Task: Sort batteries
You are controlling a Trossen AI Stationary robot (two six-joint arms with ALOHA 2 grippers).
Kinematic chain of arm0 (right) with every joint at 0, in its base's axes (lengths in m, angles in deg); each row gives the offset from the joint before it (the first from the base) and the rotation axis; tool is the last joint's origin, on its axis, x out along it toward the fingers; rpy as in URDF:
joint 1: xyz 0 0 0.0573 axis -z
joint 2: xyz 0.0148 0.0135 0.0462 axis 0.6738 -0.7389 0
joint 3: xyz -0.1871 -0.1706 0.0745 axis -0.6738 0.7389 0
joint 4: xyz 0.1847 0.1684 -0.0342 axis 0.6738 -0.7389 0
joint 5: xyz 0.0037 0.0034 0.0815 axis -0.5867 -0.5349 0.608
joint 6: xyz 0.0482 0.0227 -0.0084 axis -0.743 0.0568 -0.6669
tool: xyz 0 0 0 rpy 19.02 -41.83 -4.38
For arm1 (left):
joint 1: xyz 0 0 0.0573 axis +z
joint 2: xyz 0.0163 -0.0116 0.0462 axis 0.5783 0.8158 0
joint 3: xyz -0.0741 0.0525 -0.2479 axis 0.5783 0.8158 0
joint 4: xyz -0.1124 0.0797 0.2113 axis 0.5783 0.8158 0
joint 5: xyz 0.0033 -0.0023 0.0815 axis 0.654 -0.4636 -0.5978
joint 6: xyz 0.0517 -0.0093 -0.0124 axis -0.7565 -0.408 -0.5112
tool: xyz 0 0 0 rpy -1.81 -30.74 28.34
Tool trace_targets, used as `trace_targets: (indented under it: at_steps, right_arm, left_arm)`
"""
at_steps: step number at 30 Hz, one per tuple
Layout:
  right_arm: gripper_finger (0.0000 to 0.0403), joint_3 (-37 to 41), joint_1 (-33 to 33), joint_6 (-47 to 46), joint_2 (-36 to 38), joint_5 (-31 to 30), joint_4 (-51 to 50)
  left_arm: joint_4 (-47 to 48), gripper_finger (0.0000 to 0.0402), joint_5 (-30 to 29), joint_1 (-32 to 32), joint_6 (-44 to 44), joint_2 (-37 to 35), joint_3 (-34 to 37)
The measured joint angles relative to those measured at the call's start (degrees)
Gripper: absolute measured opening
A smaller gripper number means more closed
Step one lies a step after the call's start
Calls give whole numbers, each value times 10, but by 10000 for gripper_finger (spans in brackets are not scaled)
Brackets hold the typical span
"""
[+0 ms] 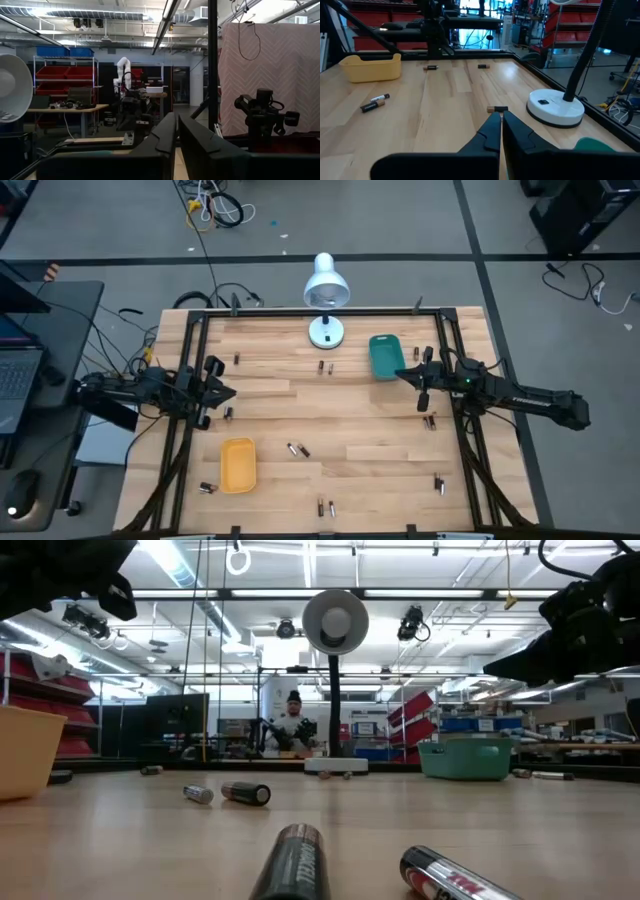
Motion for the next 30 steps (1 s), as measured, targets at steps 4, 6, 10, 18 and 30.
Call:
trace_targets:
  at_steps: [4, 6, 10, 18, 30]
  right_arm:
    - [7, 0, 0, 0, 0, 0, 0]
    - [7, 0, 0, 0, 0, 0, 0]
    - [7, 0, 0, 0, 0, 0, 0]
    - [7, 0, 0, 0, 0, 0, 0]
    - [7, 0, 0, 0, 0, 0, 0]
  left_arm:
    - [0, 37, 0, 0, 0, 0, 0]
    - [0, 37, 0, 0, 0, 0, 0]
    - [0, 37, 0, 0, 0, 0, 0]
    - [0, 37, 0, 0, 0, 0, 0]
    - [-41, 37, -8, 0, 32, 0, 0]
